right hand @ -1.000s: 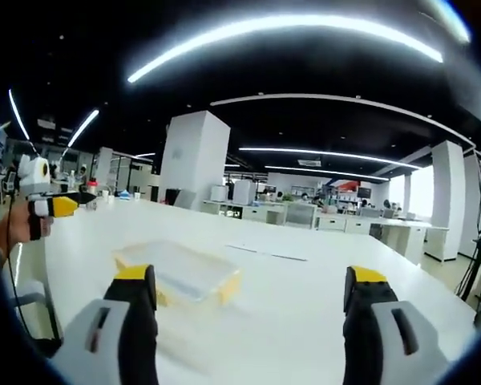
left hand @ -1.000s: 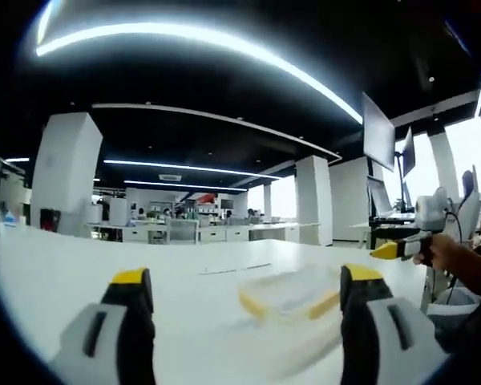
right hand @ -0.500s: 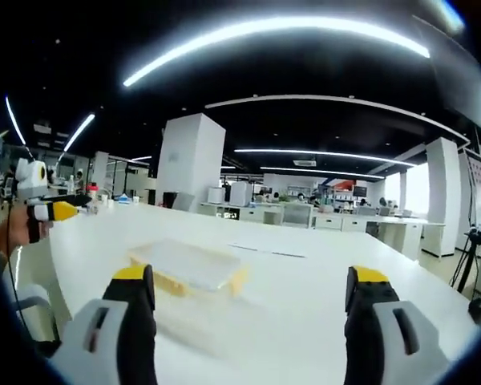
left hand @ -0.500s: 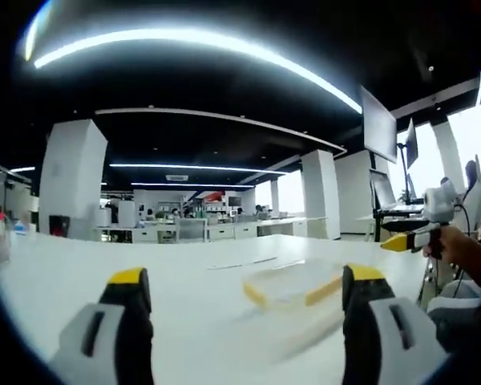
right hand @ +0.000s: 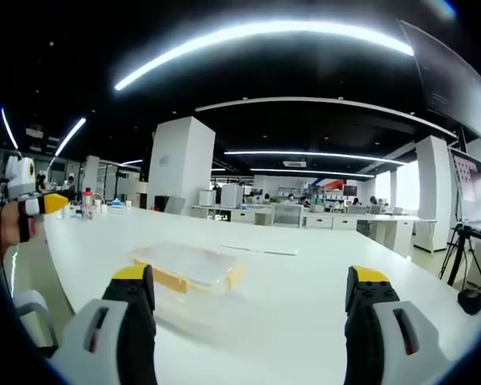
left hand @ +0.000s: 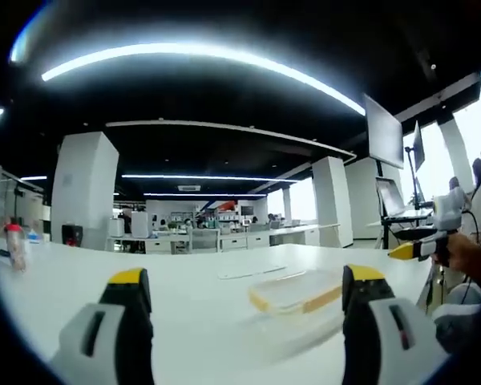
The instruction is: Snap each plastic latch of the storage box into its locked position after aligning the lid with the box until every specified latch is closed and the lid sits flush.
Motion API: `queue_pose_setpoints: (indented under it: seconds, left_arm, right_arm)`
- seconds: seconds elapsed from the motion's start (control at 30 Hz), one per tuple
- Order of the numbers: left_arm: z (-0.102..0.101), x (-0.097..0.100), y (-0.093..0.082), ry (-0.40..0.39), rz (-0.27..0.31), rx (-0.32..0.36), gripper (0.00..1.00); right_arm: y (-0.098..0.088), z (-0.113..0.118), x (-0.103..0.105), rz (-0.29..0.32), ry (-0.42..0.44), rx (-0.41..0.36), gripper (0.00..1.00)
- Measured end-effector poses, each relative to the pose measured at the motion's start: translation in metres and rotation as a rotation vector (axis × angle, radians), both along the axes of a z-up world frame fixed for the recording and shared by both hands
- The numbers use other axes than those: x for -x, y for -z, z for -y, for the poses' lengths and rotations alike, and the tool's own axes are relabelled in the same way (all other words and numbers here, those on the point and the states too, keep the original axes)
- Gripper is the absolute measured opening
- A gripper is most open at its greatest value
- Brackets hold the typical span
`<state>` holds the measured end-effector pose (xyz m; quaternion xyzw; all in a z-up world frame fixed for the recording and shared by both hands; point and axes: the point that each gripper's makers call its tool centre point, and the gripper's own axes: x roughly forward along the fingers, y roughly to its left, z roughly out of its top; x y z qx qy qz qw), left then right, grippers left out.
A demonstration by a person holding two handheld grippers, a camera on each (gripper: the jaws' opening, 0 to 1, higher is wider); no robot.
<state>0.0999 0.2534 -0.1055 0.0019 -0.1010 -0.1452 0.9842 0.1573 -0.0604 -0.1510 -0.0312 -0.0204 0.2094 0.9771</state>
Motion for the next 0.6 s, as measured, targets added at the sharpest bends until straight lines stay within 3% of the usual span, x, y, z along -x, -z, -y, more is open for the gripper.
queue_pose_setpoints:
  seconds: [0.33,0.6]
  left_arm:
    - [0.005,0.012,0.014,-0.003,-0.048,0.002,0.99]
    - [0.009,0.021,0.016,-0.01,-0.054,0.002,0.99]
  right_arm:
    - [-0.006,0.008,0.017,0.03,0.023,0.003,0.99]
    - [-0.009,0.01,0.027,0.043,0.039,0.024,0.99]
